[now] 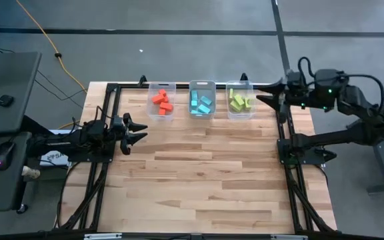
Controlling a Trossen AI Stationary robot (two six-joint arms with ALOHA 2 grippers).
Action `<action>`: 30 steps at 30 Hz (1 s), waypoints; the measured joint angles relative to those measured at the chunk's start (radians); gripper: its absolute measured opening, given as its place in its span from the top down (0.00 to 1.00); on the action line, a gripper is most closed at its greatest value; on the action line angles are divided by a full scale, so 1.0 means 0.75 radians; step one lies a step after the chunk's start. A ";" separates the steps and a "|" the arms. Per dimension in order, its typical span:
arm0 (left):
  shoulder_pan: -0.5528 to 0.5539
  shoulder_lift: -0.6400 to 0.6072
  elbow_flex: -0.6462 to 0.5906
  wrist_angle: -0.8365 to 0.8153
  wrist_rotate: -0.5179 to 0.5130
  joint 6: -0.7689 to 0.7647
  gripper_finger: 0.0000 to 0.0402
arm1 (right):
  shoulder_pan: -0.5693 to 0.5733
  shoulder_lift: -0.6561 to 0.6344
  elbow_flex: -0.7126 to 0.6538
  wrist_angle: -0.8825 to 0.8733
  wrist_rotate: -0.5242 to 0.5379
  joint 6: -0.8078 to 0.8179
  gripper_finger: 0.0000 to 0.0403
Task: Sort & place blocks by color
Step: Return to Home Position
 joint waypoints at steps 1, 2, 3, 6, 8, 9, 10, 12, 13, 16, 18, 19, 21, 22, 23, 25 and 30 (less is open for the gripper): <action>0.000 0.000 0.000 0.000 0.000 0.000 0.60 | 0.007 -0.038 -0.048 0.016 0.016 0.000 0.63; 0.000 0.000 0.000 0.000 0.000 0.000 0.60 | 0.011 -0.076 -0.106 0.049 0.021 0.000 0.63; 0.000 0.000 0.000 0.000 0.001 0.000 0.60 | 0.013 -0.119 -0.175 0.100 0.022 0.000 0.63; 0.000 0.000 0.000 0.000 0.001 0.000 0.60 | 0.013 -0.265 -0.407 0.272 0.017 0.013 0.63; 0.000 0.000 0.000 0.000 0.001 0.000 0.60 | 0.013 -0.358 -0.552 0.368 0.018 0.027 0.63; 0.000 0.000 0.000 0.000 0.001 0.000 0.60 | 0.010 -0.403 -0.618 0.399 0.018 0.031 0.63; 0.000 0.000 0.000 0.000 0.001 0.000 0.60 | 0.009 -0.448 -0.682 0.421 0.017 0.037 0.63; 0.000 0.000 0.000 0.000 0.001 0.000 0.60 | 0.009 -0.538 -0.804 0.458 0.017 0.068 0.63; 0.000 0.000 0.000 0.000 0.001 0.000 0.60 | 0.009 -0.581 -0.861 0.469 0.017 0.091 0.63; 0.000 0.000 0.000 0.000 0.001 0.000 0.60 | 0.009 -0.717 -1.028 0.506 0.018 0.154 0.63; 0.000 0.000 0.000 0.000 0.001 0.000 0.60 | 0.009 -0.807 -1.132 0.538 0.011 0.176 0.63; 0.000 0.001 0.000 -0.001 0.001 0.000 0.60 | 0.009 -0.851 -1.177 0.543 0.010 0.187 0.63; 0.000 0.000 0.000 0.000 0.001 0.000 0.60 | 0.009 -0.940 -1.260 0.543 0.010 0.212 0.63; 0.000 0.000 0.000 0.000 0.001 0.000 0.60 | 0.009 -0.982 -1.299 0.541 0.009 0.229 0.63; 0.000 0.000 0.000 0.000 0.001 0.000 0.60 | 0.009 -1.029 -1.335 0.540 0.010 0.247 0.63; 0.000 0.000 0.000 0.000 0.001 0.000 0.60 | 0.009 -1.113 -1.396 0.541 0.009 0.275 0.63; 0.001 0.001 0.000 0.001 0.000 0.000 0.60 | 0.010 -1.149 -1.488 0.556 0.008 0.262 0.63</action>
